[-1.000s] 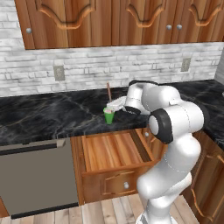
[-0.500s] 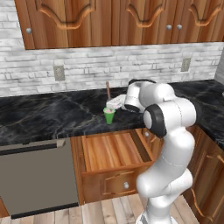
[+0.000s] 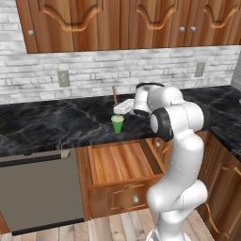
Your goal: Pick up the straw from the right drawer and put it inside the smoothie cup.
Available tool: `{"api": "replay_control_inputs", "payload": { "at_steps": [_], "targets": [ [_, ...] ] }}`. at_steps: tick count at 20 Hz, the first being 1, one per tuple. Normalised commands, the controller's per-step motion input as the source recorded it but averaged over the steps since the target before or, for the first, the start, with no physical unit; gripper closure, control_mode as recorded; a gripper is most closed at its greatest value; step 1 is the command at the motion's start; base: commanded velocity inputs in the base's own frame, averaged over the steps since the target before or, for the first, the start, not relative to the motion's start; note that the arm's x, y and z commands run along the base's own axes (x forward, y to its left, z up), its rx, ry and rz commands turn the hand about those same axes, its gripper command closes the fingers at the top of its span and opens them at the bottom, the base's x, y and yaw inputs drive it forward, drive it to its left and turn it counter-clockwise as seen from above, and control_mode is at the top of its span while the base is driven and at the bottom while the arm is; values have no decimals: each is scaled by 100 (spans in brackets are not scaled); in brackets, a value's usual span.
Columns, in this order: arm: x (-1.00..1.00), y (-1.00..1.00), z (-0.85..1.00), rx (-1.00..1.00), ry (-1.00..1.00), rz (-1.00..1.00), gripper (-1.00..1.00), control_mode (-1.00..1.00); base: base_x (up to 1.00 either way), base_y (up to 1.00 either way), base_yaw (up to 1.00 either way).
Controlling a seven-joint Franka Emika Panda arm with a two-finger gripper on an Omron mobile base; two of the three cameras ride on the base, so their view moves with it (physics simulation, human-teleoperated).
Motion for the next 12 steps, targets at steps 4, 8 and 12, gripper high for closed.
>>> {"api": "replay_control_inputs", "payload": {
  "at_steps": [4, 8, 12],
  "targets": [
    [19, 0, -18, 0, -4, 6, 100, -100, 0, 0, 0],
    [15, 0, -20, 0, -6, 6, 100, -100, 0, 0, 0],
    [12, 0, -18, 0, -7, 5, 100, -100, 0, 0, 0]
  ]
}}
